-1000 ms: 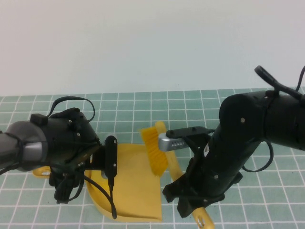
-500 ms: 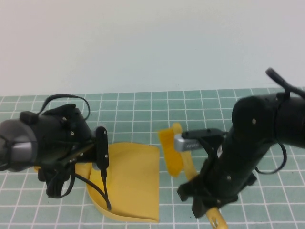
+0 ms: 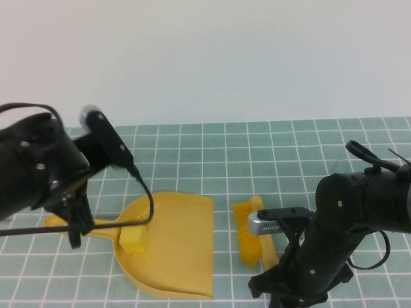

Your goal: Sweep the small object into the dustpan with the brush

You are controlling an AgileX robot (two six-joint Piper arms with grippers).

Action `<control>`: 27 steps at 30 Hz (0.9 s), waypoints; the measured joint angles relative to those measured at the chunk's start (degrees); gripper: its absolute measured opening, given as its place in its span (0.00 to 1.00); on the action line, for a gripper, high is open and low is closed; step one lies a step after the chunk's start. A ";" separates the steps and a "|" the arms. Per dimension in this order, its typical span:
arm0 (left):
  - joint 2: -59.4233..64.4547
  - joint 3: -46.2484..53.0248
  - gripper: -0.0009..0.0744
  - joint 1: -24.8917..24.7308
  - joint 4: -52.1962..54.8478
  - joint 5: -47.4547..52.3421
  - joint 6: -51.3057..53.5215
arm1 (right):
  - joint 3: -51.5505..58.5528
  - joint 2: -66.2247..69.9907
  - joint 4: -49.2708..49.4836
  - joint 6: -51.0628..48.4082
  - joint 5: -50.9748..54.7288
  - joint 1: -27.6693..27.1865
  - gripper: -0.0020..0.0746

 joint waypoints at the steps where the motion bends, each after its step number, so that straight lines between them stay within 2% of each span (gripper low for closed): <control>1: -1.10 0.00 0.01 0.00 0.00 -0.47 -3.11 | 0.00 0.44 0.00 0.04 -0.13 -0.08 0.24; 4: -3.58 0.00 0.01 0.00 0.00 -1.62 -8.97 | 0.00 0.82 0.16 0.30 -0.40 -0.21 0.25; 13: -12.25 0.00 0.01 0.00 -1.09 -5.84 -17.41 | 0.00 0.82 0.14 0.30 -0.49 -0.21 0.29; 21: -22.61 0.00 0.01 0.10 -1.53 -10.57 -21.75 | 0.00 0.82 0.29 0.30 -0.04 -0.21 0.46; 27: -28.19 0.00 0.01 0.10 -1.53 -13.15 -26.31 | 0.00 -1.02 -2.22 1.84 1.46 -0.21 0.49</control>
